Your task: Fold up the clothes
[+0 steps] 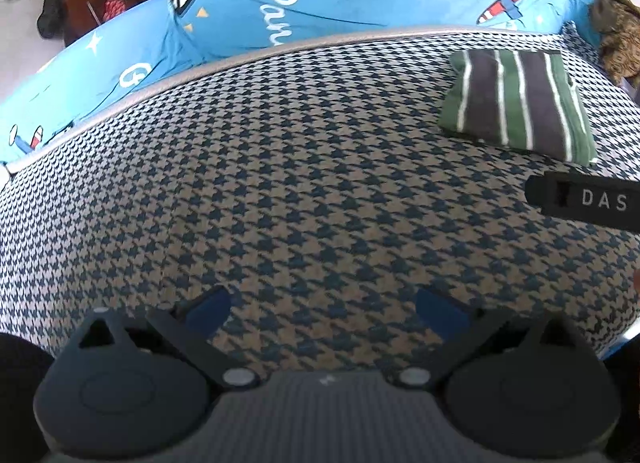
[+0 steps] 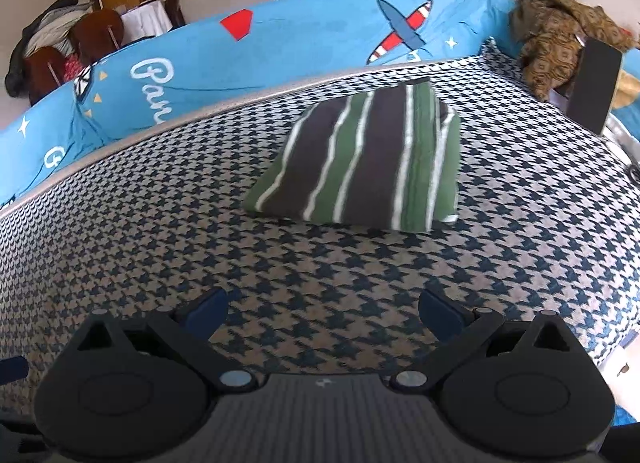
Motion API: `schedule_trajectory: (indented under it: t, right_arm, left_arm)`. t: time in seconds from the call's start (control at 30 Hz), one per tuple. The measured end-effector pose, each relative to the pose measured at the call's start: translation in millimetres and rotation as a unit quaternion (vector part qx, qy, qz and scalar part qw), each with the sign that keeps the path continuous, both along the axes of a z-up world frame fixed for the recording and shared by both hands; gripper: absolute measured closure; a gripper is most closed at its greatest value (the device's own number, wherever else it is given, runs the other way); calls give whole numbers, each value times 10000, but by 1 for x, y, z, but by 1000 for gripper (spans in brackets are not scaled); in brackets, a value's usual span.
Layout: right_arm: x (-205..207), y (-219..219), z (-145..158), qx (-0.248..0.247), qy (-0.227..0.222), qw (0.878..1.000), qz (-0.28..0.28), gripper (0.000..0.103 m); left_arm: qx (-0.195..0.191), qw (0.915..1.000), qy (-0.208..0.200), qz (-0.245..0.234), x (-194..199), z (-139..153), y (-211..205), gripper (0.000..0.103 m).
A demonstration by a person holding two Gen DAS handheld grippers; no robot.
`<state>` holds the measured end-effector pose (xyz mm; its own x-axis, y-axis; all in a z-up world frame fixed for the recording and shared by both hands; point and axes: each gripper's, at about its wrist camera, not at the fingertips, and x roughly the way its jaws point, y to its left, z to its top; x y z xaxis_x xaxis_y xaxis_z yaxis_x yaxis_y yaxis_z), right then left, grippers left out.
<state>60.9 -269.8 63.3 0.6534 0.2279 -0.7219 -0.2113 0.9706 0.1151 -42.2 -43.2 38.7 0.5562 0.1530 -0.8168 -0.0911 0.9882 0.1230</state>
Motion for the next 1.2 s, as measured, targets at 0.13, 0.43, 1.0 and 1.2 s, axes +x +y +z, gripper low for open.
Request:
schedule_trajectory:
  t: [0.13, 0.43, 1.0, 1.2]
  right_arm:
    - [-1, 7, 1, 116, 32, 9999, 96, 1]
    - [2, 8, -2, -282, -42, 9992, -281, 1]
    - [28, -9, 0, 103, 565, 9971, -501, 1]
    - [33, 8, -2, -139, 684, 9973, -242, 1]
  left_arm:
    - [-58, 9999, 3, 93, 0, -3, 8, 0]
    - [-6, 10000, -65, 58, 2, -4, 5, 0]
    - [-64, 9994, 316, -86, 17, -20, -4, 0]
    - [-223, 9983, 530, 93, 25, -32, 6, 0]
